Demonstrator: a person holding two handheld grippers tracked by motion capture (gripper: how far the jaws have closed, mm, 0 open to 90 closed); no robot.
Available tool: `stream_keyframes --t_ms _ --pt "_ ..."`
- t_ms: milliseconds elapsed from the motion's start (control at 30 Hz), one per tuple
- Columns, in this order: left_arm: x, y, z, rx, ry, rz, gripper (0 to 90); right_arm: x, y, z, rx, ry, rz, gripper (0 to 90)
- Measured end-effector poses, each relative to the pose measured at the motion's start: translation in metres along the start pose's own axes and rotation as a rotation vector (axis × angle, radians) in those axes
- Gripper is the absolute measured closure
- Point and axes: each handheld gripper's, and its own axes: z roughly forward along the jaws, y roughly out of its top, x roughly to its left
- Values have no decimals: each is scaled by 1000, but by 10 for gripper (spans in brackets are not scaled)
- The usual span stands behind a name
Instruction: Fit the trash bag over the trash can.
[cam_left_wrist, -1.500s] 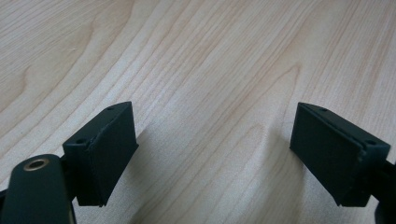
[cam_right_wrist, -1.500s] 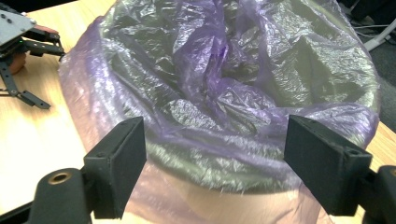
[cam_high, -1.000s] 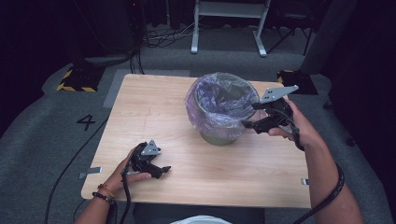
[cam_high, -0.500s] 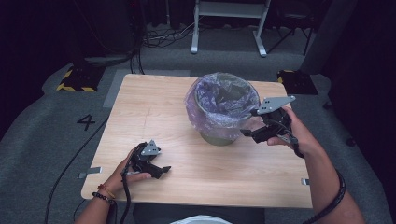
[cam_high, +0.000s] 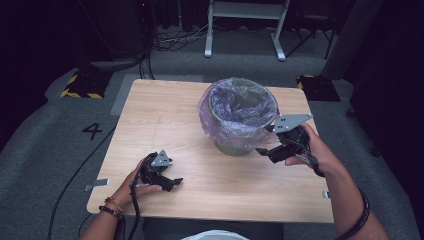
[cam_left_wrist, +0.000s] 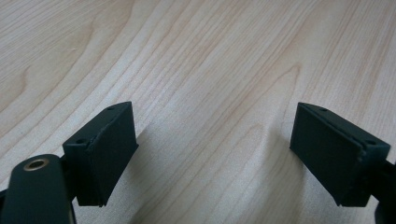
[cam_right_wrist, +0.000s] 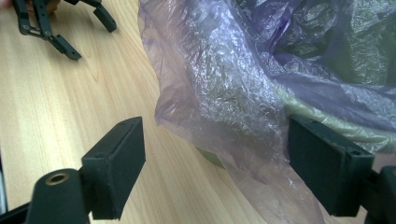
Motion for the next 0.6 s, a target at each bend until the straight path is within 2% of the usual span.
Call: stream_keyframes --t_ms 600 --pt "0 0 0 0 0 0 142 16 -17 14 45 15 -29 200"
